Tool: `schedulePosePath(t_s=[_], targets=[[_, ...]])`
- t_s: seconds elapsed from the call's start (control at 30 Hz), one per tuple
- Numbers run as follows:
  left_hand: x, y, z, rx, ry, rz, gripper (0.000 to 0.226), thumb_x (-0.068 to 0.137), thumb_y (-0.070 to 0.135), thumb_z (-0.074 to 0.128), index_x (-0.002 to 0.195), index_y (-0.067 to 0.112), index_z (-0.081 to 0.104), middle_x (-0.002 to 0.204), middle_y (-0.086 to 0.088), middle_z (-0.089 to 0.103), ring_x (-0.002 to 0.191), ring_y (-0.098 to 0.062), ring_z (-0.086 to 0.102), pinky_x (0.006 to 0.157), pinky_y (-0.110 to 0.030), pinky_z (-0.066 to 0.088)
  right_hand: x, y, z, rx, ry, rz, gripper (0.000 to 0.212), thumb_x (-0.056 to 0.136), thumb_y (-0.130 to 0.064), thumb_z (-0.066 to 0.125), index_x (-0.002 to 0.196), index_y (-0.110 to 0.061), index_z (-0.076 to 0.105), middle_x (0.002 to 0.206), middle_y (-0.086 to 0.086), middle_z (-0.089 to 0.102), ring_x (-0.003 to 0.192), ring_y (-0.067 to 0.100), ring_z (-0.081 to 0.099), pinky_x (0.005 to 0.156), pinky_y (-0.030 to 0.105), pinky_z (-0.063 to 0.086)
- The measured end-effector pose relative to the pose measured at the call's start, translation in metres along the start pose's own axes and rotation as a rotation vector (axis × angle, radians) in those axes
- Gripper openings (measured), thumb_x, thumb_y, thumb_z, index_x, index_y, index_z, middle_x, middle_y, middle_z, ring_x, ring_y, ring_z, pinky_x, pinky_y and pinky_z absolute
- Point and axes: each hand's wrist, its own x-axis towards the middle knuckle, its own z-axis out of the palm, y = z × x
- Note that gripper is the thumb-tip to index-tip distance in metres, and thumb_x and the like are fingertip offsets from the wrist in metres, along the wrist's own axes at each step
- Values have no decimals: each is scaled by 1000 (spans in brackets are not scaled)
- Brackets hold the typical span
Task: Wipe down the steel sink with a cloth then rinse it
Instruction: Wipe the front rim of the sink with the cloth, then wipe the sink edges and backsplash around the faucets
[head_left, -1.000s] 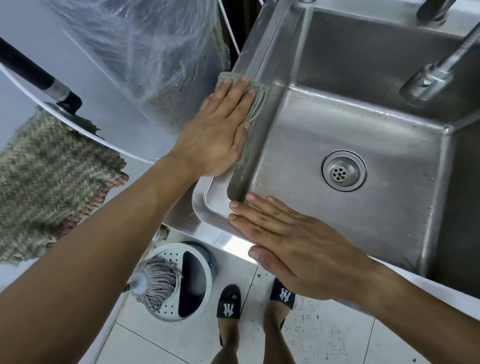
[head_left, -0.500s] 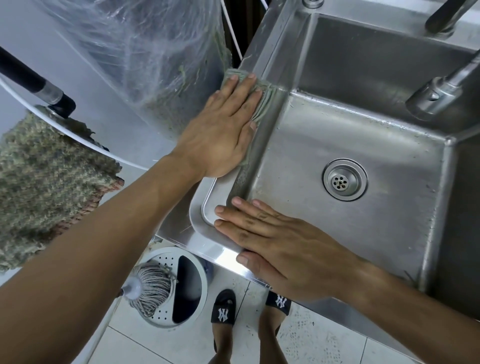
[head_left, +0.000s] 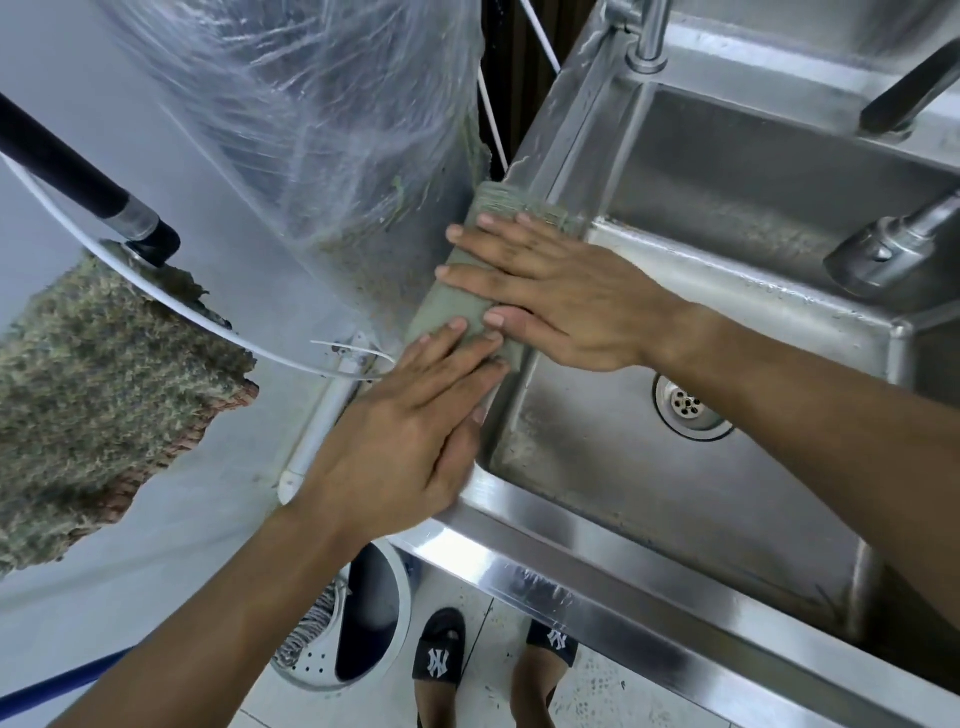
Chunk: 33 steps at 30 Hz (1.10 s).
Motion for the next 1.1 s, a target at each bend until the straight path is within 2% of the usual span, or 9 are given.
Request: schedulePosePath(t_s=[0.17, 0.23, 0.33, 0.43, 0.5, 0.63, 0.7, 0.9, 1.1], targets=[[1, 4, 0, 81, -69, -110, 58, 106, 22, 43, 161, 6, 31, 171, -9, 21, 161, -23, 9, 131, -38, 10, -5, -27, 15, 119, 163, 467, 57, 112, -46, 19, 165, -28, 12, 173, 1, 6, 160, 23, 1, 130, 45, 3], [2, 4, 2, 134, -103, -142, 61, 109, 28, 36, 164, 7, 20, 173, -8, 12, 161, -21, 1, 131, -39, 7, 0, -37, 13, 85, 237, 611, 58, 111, -47, 23, 164, -23, 21, 169, 10, 20, 155, 32, 16, 129, 47, 13], [6, 3, 4, 176, -140, -159, 63, 109, 32, 30, 165, 9, 15, 174, -6, 6, 161, -19, -2, 131, -39, 6, 1, -16, -2, -35, 280, 361, 57, 109, -46, 33, 156, -15, 41, 157, 17, 39, 146, 36, 31, 125, 51, 24], [6, 3, 4, 180, -140, -158, 62, 109, 33, 29, 165, 10, 14, 174, -5, 5, 161, -19, -3, 131, -39, 5, -1, 19, -3, -25, 43, -24, 54, 112, -42, 28, 162, -21, 29, 171, 6, 18, 159, 28, 8, 130, 46, 8], [6, 4, 6, 189, -138, -152, 61, 109, 33, 29, 165, 11, 18, 174, -5, 8, 161, -20, -2, 131, -40, 5, 1, 35, 0, 4, 27, 42, 54, 112, -42, 23, 164, -25, 20, 173, 1, 10, 160, 22, 0, 130, 43, 2], [14, 1, 3, 193, -139, -144, 61, 109, 36, 28, 164, 11, 21, 173, -5, 12, 161, -20, 1, 130, -36, 2, 17, 26, -4, 213, 175, 526, 55, 112, -44, 18, 165, -29, 9, 173, -6, -1, 159, 17, -9, 130, 44, -2], [34, -4, 4, 189, -136, -161, 63, 109, 40, 24, 165, 10, 17, 174, -6, 8, 161, -20, -1, 130, -36, 0, 23, 18, -8, 274, 152, 609, 57, 112, -43, 18, 165, -28, 8, 173, -7, -6, 158, 16, -14, 129, 40, -9], [73, -11, 20, 272, -105, -132, 64, 109, 37, 25, 162, 1, 25, 171, -18, 17, 160, -33, 9, 130, -49, 14, 18, 73, -25, 70, 22, 95, 54, 112, -36, 23, 164, -22, 22, 172, -3, 15, 160, 17, -1, 131, 43, 2], [72, -11, 21, 273, -91, -123, 62, 110, 37, 25, 163, 5, 25, 172, -13, 15, 161, -27, 7, 130, -49, 16, 47, 104, -23, 162, 233, 391, 51, 110, -35, 25, 158, -21, 38, 167, 0, 32, 159, 22, 14, 129, 49, 12]])
